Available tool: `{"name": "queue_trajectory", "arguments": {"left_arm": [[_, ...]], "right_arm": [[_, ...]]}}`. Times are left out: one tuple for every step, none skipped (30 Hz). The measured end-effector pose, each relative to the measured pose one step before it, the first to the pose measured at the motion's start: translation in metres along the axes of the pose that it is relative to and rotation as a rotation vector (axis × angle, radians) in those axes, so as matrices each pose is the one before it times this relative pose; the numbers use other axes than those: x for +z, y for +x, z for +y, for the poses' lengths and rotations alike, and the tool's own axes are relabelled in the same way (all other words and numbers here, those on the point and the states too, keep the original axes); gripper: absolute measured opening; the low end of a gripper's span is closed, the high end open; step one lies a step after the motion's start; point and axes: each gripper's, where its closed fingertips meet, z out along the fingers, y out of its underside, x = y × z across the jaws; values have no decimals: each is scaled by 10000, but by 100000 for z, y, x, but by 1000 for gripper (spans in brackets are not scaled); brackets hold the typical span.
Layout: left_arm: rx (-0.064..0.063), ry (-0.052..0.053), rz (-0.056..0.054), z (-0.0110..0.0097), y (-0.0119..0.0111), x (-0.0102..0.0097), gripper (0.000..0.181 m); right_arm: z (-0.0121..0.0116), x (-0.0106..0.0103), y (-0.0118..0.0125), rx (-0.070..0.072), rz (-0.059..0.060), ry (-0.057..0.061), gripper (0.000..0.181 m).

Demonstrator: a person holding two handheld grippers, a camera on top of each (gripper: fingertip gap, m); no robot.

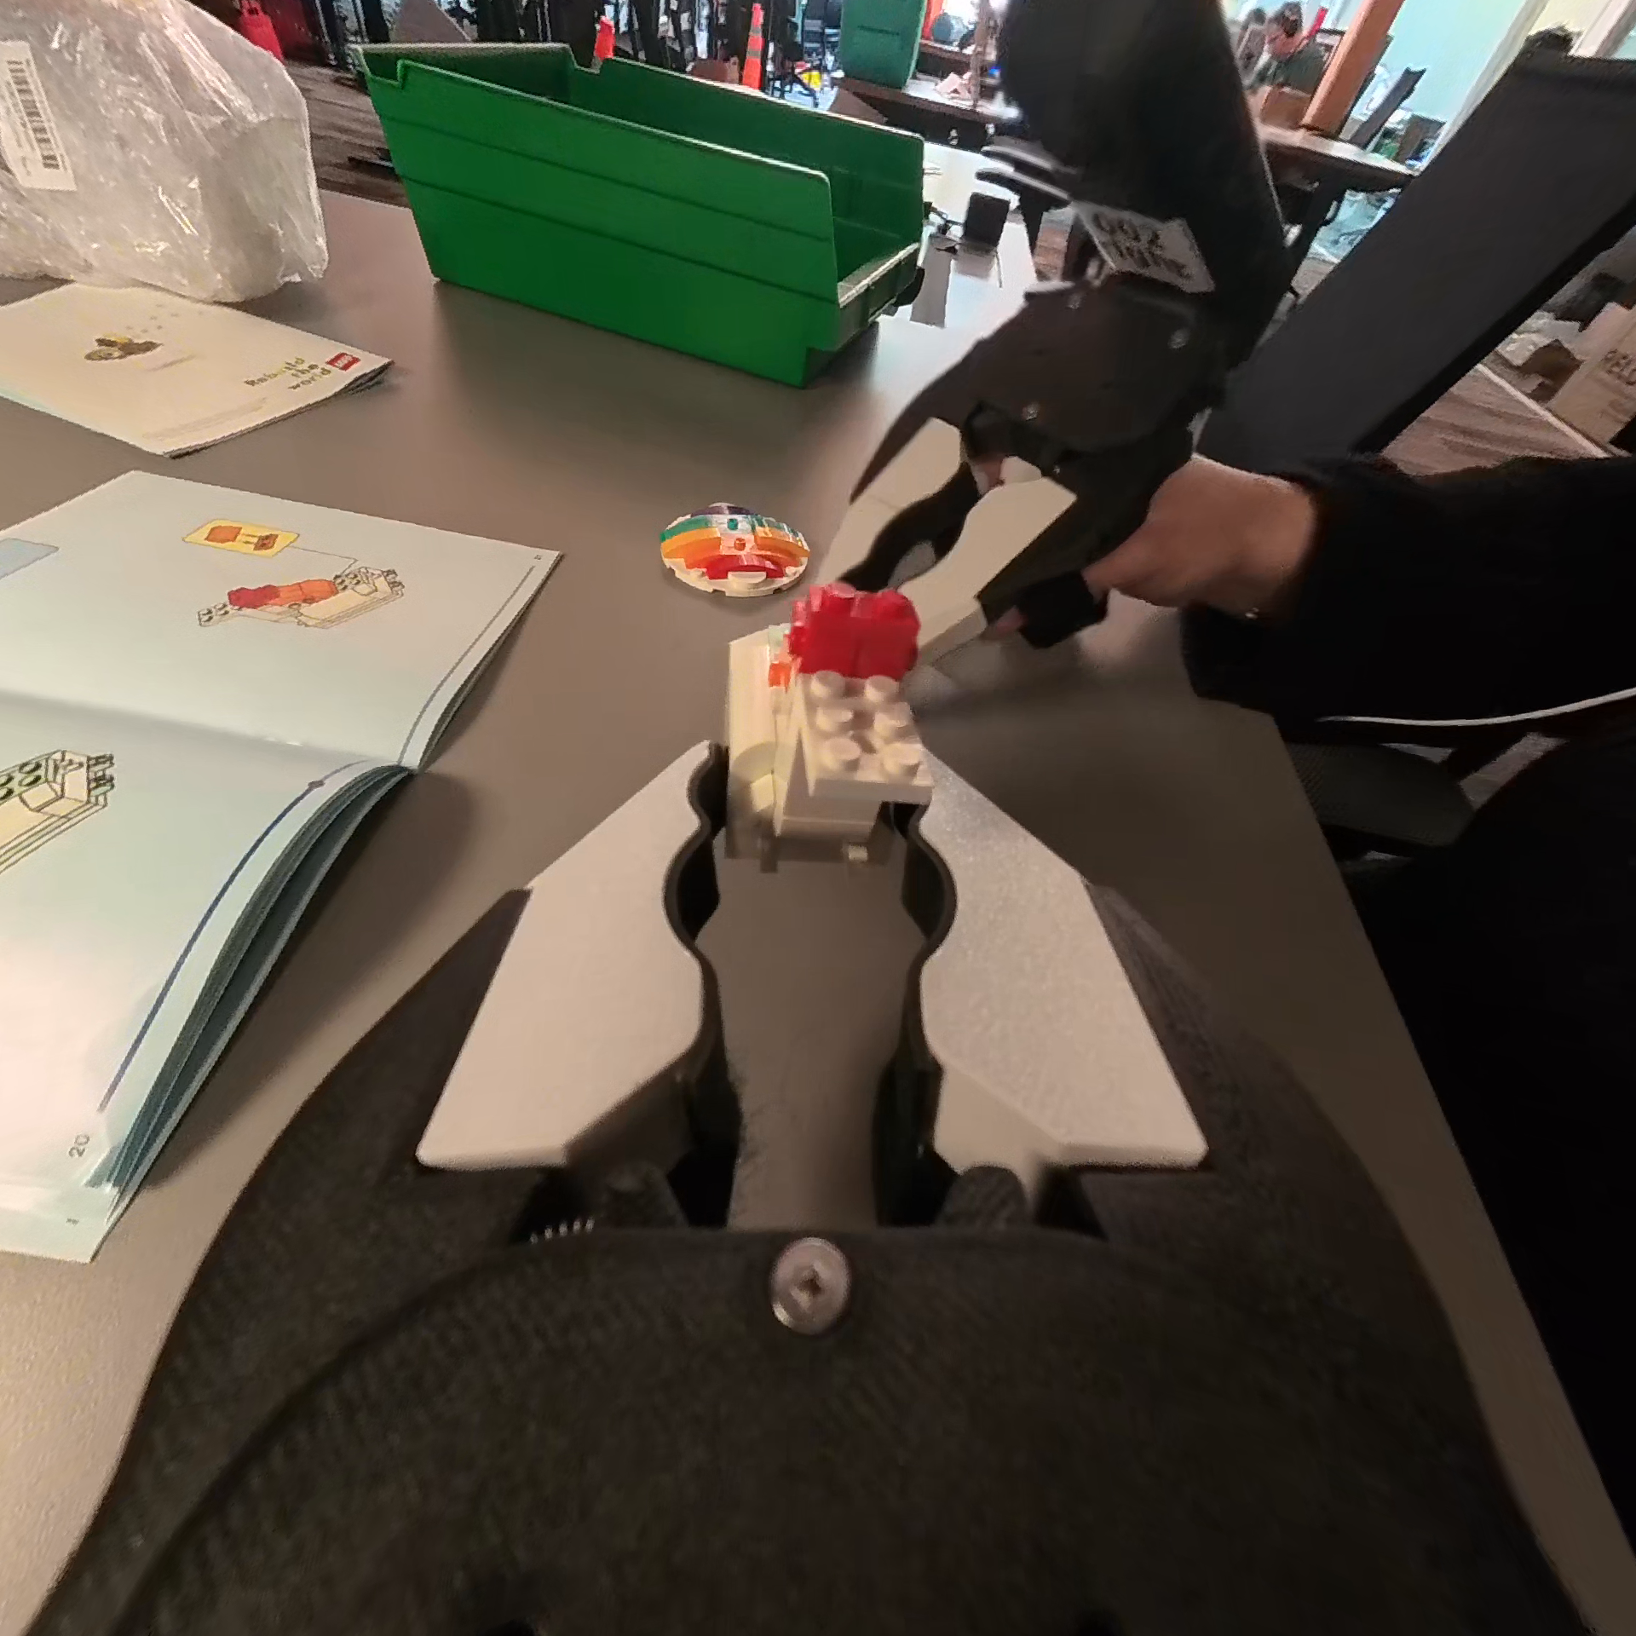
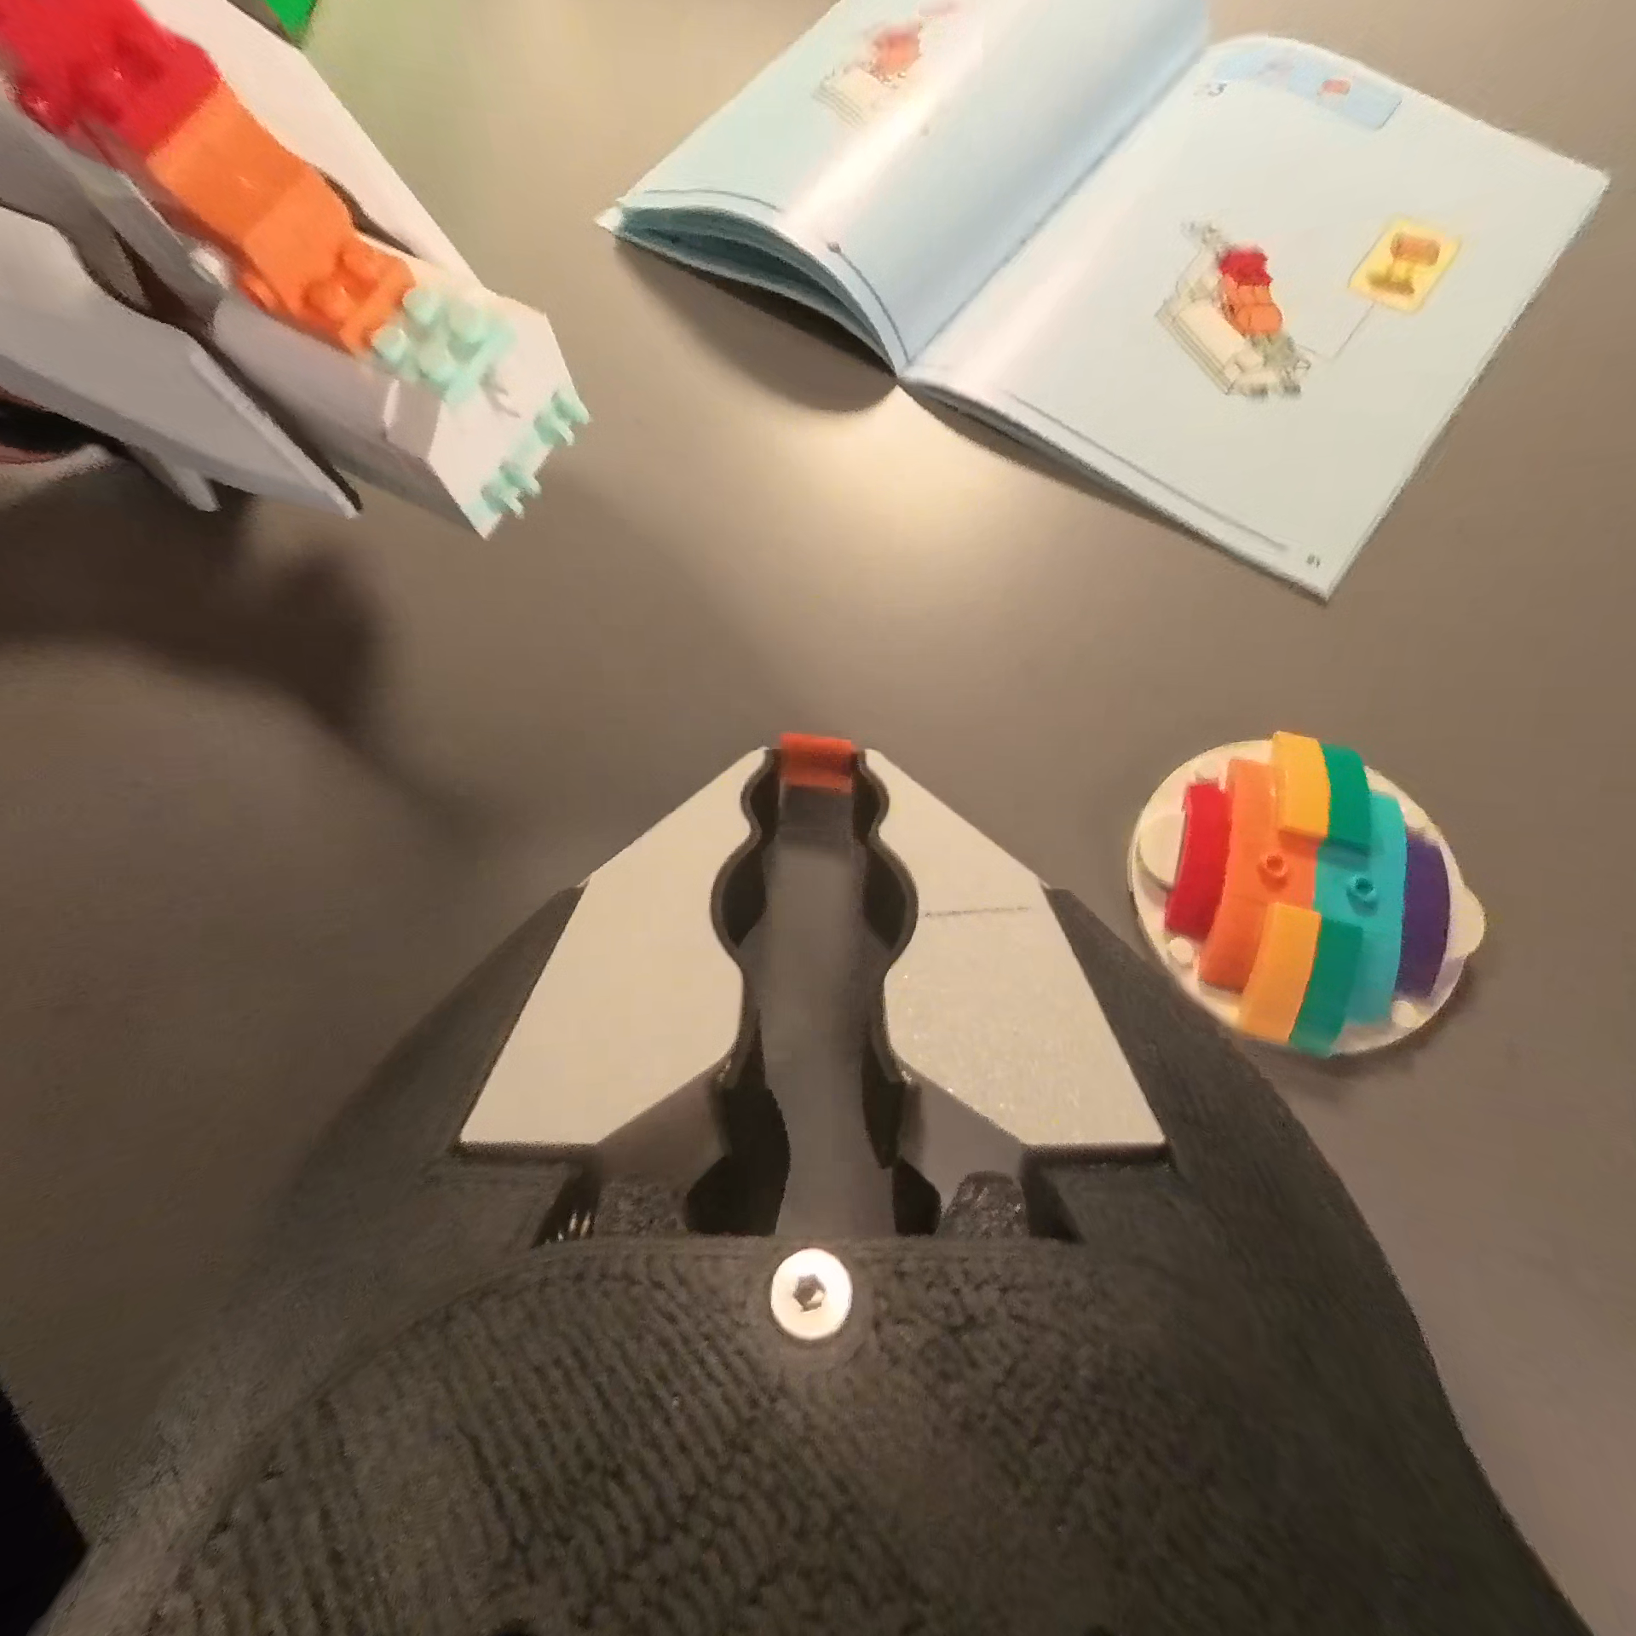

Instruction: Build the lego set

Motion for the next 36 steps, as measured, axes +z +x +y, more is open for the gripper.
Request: {"name": "queue_trajectory", "arguments": {"left_arm": [[74, 55, 182, -80, 267, -21, 37], [79, 100, 293, -155, 435, -16, 37], [58, 148, 367, -221, 554, -30, 37], [32, 166, 406, -264, 616, -10, 37], [8, 151, 388, -237, 609, -14, 37], [14, 144, 373, -240, 581, -13, 37], [28, 129, 338, -217, 552, -7, 37], [37, 87, 283, -164, 468, -8, 37], [55, 48, 222, -106, 386, 19, 37], [34, 19, 132, -53, 243, 15, 37], [6, -20, 47, -3, 102, 33, 37], [7, -43, 31, 66, 65, 35, 37], [18, -35, 38, 56, 77, 38, 37], [27, -9, 43, 24, 82, 35, 37], [25, 9, 51, -16, 111, 21, 37], [26, 7, 54, -34, 109, 19, 37], [34, -4, 22, -6, 66, 11, 37], [31, -23, 0, 9, 40, 6, 37], [33, -24, 10, 16, 45, 19, 37], [26, -3, 37, -2, 81, 16, 37], [9, -15, 33, 10, 71, 22, 37], [9, -13, 5, 14, 23, 37, 37], [10, -23, -13, 39, -7, 22, 37], [11, -29, 1, 54, 4, 31, 37], [5, -35, 17, 80, 17, 32, 37], [9, -29, 29, 62, 45, 42, 37], [4, -24, 3, 54, 12, 46, 37], [7, -15, 14, 36, 21, 31, 37], [-3, -11, 24, 20, 30, 16, 37], [-2, -1, -1, 0, 3, 9, 37], [2, 2, 2, 7, 0, 3, 37], [-3, 10, 7, -23, -1, -12, 37], [-10, 21, 6, -26, -4, -21, 37], [-14, 31, 3, -41, -18, -22, 37], [-23, 29, 11, -37, -2, -33, 37], [-18, 26, 14, -34, 0, -26, 37]], "right_arm": [[-1043, -294, -490, -369, -444, 426, 15], [-1426, -444, -722, -386, -634, 567, 15], [-1626, -517, -1026, -339, -868, 639, 15], [-1706, -489, -1176, -252, -969, 645, 15], [-1541, -377, -1152, -244, -907, 514, 14], [-1066, -176, -1030, -287, -770, 206, 14], [-572, 35, -726, -298, -520, -101, 14], [-311, 178, -634, -311, -411, -235, 14], [-305, 228, -628, -300, -364, -199, 14], [-399, 242, -461, -238, -248, -101, 14], [-390, 222, -462, -161, -276, -57, 14], [-307, 193, -457, -77, -302, -73, 14], [-173, 169, -304, -17, -235, -115, 14], [-13, 156, -216, -1, -190, -182, 14], [95, 135, -96, -14, -105, -220, 14], [136, 117, -29, -38, -46, -215, 14], [140, 108, -48, -47, -61, -190, 14], [118, 91, -46, -37, -44, -165, 15], [100, 75, -26, -22, -36, -145, 15], [78, 55, -23, -12, -30, -117, 15], [47, 37, 13, -14, -9, -90, 15], [51, 14, -2, -20, -19, -82, 15], [54, 2, -5, -25, -18, -78, 15], [52, 23, -22, -23, -20, -77, 15], [80, 22, -32, -23, -26, -81, 15], [65, 30, -57, -32, -32, -70, 15], [42, 23, -44, -28, -23, -56, 15], [22, 4, -28, -22, -22, -37, 15], [4, 8, -37, -22, -24, -20, 15], [-7, 15, -22, -13, -19, -14, 15], [0, 9, -52, -6, -43, -18, 15], [-5, 11, -43, -7, -37, -14, 15], [-8, 30, 11, -10, 2, -11, 15], [7, 19, -1, -7, -11, -20, 16], [-13, 28, 15, 8, -8, -7, 16], [-44, 14, 26, 19, -7, 21, 17]]}}
